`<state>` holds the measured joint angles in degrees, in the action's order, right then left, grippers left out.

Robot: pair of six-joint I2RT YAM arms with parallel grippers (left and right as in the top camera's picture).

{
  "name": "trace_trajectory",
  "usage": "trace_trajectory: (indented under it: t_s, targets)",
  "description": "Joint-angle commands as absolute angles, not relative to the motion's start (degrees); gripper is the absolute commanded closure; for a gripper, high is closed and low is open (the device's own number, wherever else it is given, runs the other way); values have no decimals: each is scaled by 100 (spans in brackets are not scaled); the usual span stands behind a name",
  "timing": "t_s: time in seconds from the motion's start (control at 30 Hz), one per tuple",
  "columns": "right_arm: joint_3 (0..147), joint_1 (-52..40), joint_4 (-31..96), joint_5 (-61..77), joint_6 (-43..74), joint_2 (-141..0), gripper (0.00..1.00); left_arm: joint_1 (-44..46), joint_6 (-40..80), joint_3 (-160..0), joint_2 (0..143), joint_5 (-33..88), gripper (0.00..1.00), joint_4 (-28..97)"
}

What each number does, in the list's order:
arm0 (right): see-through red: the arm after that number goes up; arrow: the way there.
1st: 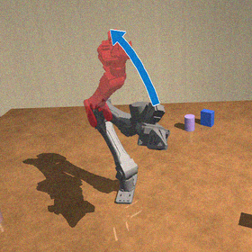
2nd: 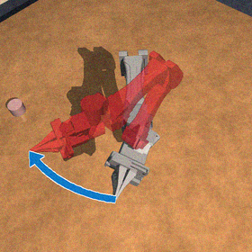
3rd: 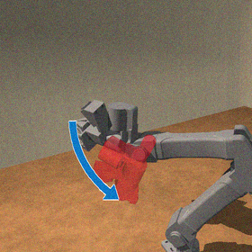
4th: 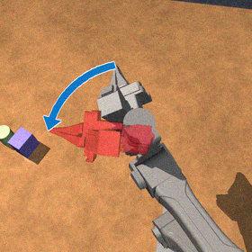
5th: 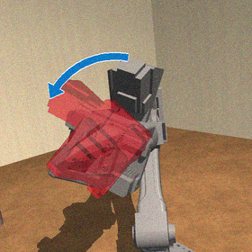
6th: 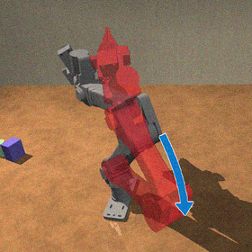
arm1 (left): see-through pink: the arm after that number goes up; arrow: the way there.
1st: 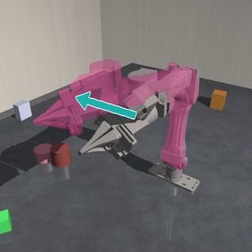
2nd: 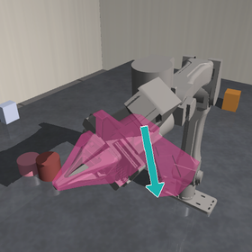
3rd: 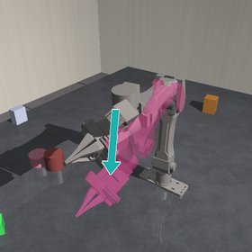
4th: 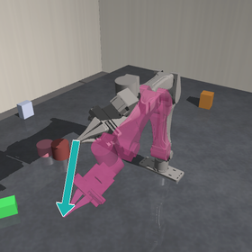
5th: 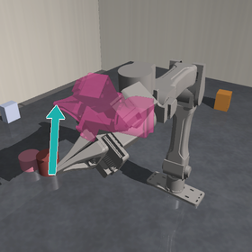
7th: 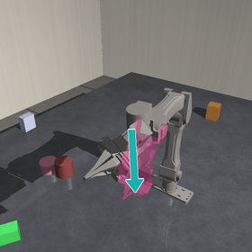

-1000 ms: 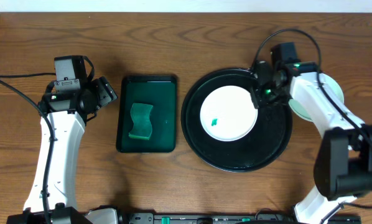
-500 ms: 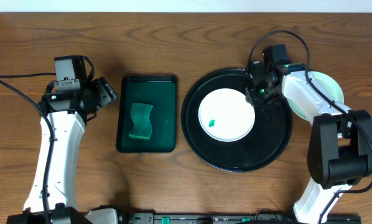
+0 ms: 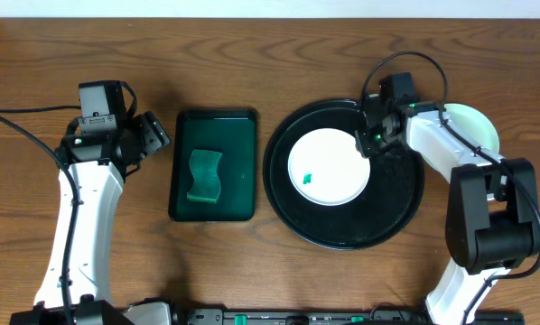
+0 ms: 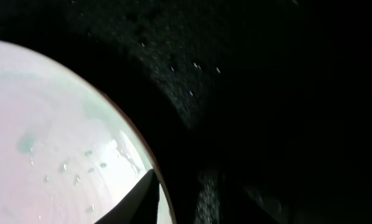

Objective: Clean dirty plates on tray and stack at the side
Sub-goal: 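Drag the white plate onto the center of the black tray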

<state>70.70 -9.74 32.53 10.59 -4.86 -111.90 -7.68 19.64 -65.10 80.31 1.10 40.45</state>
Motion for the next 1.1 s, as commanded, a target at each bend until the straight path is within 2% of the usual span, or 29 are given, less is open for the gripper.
trace_trajectory:
  t_s: [0.0, 0.03, 0.07, 0.1, 0.33, 0.47, 0.67, 0.87, 1.07]
  targets:
    - [6973, -1017, 3157, 1063, -692, -11135, 78, -781, 1979, -6587, 8038, 58, 18, 4047]
    - [6973, -1017, 3212, 1063, -696, -11135, 83, -781, 1979, -6587, 8038, 58, 18, 4047]
    - [6973, -1017, 3249, 1079, -694, -11135, 94, -781, 1979, -6587, 8038, 58, 18, 4047]
    - [6976, -1017, 3282, 1103, -692, -11133, 99, -781, 1979, -6587, 8038, 58, 18, 4047]
    - [7113, -978, 3734, 1190, 30, -10606, 99, -781, 1979, -6587, 8038, 58, 18, 4047]
    - [7113, -910, 4292, 368, 1081, -10082, 99, -781, 1979, -6587, 8038, 58, 18, 4047]
    - [7102, -908, 4779, -64, 1378, -9861, 99, -781, 1977, -6587, 8038, 58, 18, 4047]
    - [6681, -910, 4440, -36, 1907, -9981, 99, -781, 1979, -6587, 8038, 58, 18, 4047]
    - [6178, -910, 3938, 307, 1813, -9988, 99, -781, 1977, -6587, 8038, 58, 18, 4047]
